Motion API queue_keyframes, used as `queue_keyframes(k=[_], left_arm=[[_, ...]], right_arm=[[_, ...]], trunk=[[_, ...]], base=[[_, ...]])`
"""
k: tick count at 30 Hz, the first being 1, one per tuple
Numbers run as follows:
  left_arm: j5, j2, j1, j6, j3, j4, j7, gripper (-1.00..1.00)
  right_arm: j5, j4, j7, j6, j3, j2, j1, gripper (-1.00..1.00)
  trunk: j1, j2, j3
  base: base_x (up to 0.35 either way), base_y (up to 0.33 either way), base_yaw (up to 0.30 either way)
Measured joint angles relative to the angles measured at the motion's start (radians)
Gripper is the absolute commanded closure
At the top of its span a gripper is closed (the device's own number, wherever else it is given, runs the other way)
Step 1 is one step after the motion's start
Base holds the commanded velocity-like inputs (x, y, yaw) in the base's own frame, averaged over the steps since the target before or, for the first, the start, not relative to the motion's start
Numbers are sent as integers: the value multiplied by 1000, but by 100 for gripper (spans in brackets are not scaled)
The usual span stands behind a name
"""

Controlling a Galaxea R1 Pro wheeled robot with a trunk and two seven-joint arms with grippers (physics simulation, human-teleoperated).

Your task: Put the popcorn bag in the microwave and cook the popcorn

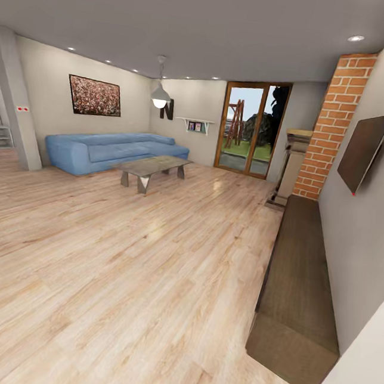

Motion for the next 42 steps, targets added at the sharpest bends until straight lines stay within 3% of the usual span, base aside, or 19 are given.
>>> queue_keyframes(k=[5,18,42], left_arm=[[7,-3,0,-2,17,1,-1,-100],[72,-1,1,-29,19,-42,-1,-100],[71,-3,1,-29,17,-42,-1,-100]], right_arm=[[1,0,-1,-1,2,-2,0,-100],[2,0,-1,-11,1,-3,0,-100],[5,0,-1,-10,4,-3,-1,-100]], trunk=[[0,0,0],[0,0,0],[0,0,0]], base=[[0,0,0],[0,0,0],[0,0,241]])
